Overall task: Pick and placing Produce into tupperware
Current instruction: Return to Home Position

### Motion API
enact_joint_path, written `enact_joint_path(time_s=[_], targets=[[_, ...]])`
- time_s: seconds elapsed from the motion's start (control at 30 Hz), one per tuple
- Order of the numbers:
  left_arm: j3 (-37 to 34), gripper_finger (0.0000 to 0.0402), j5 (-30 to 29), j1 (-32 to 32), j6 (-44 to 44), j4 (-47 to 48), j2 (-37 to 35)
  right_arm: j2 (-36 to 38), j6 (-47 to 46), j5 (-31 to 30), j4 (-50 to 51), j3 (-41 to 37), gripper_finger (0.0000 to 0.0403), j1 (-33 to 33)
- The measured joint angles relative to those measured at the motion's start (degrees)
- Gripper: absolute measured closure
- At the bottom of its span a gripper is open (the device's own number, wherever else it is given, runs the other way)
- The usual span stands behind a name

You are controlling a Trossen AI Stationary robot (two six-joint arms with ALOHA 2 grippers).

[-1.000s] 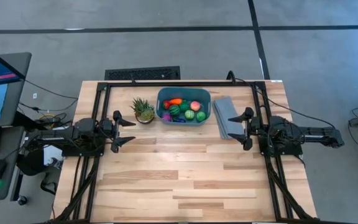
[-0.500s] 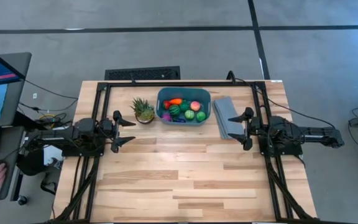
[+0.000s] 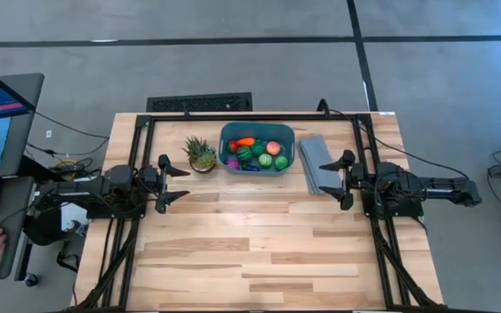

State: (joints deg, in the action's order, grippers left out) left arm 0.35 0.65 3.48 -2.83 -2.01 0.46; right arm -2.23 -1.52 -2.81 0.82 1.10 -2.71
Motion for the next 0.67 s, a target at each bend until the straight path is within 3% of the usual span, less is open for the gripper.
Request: enact_joint_path(time_s=[0.67], targets=[[-0.01,0.0113,0.00,0.01,0.32,0.00,0.01,-0.01,0.00,0.00,0.00,0.00,0.0037,-0.01]])
